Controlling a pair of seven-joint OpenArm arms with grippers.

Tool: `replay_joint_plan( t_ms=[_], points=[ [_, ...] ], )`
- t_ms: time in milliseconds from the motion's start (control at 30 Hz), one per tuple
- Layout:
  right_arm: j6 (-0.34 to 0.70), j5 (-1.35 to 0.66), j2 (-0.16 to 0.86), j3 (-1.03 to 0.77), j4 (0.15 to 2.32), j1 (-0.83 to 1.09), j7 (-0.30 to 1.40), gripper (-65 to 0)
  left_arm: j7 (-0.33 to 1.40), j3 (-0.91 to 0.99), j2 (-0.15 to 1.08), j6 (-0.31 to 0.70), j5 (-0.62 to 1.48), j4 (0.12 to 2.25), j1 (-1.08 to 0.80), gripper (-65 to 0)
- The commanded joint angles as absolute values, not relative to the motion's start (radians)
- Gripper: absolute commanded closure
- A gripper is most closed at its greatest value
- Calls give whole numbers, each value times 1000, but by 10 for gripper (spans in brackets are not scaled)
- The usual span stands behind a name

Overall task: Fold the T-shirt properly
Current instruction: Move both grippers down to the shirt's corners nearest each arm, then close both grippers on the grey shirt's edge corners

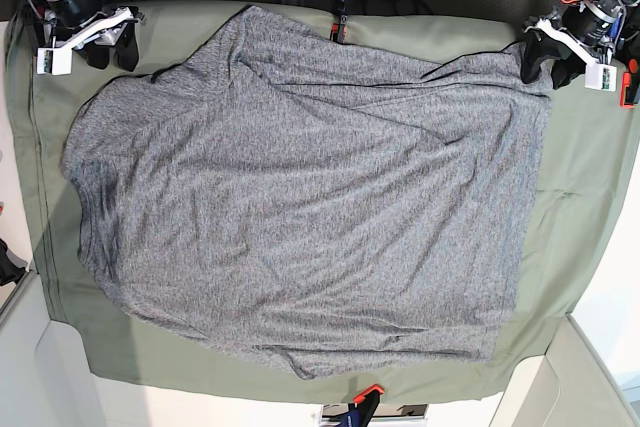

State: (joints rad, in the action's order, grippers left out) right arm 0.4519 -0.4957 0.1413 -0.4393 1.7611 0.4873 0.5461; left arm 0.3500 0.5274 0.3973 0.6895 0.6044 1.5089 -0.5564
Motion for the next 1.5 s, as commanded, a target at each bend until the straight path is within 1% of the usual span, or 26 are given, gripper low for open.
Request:
replay_joint_plan(
  t_ms=[0,200,233,333,367,500,600,767,800,1133,1200,1233,1267,1367,1467],
  points=[
    [456,-505,149,-444,1776,485,523,-310,359,518,410,698,608,1516,-562,-405],
    [455,-504,149,-444,1776,440,520,-310,359,476,410,698,548,1516,-562,-398],
    [452,-504,149,-443,1775,431,520,-310,359,476,410,698,537,1516,-563,-374],
    [448,-505,149,-443,1774,412,526,-310,359,476,410,698,516,1516,-562,-264],
    [448,-505,149,-443,1774,410,532,-310,356,476,410,698,515,1516,-562,-241],
    [444,-492,149,-443,1774,411,547,-310,355,476,410,698,515,1516,-562,-201],
    [410,-466,149,-443,1774,413,579,-310,355,476,410,698,516,1516,-563,-130],
    [361,-442,149,-443,1774,406,572,-310,337,476,410,698,519,1516,-563,-12],
    [361,-435,149,-443,1774,404,572,-310,337,476,410,698,519,1516,-563,0],
    [362,-426,149,-443,1737,368,572,-305,313,477,410,698,524,1517,-563,0],
    [364,-426,149,-443,1702,360,572,-262,311,477,410,698,524,1517,-562,0],
    [366,-426,149,-443,1687,355,572,-224,309,477,411,698,525,1517,-562,0],
    [368,-427,149,-443,1678,354,572,-179,309,477,410,698,531,1517,-563,0],
    [386,-427,149,-443,1677,352,571,-9,310,481,410,698,556,1517,-566,0],
    [425,-426,149,-443,1684,352,572,0,311,515,410,698,616,1519,-566,0]
  ],
)
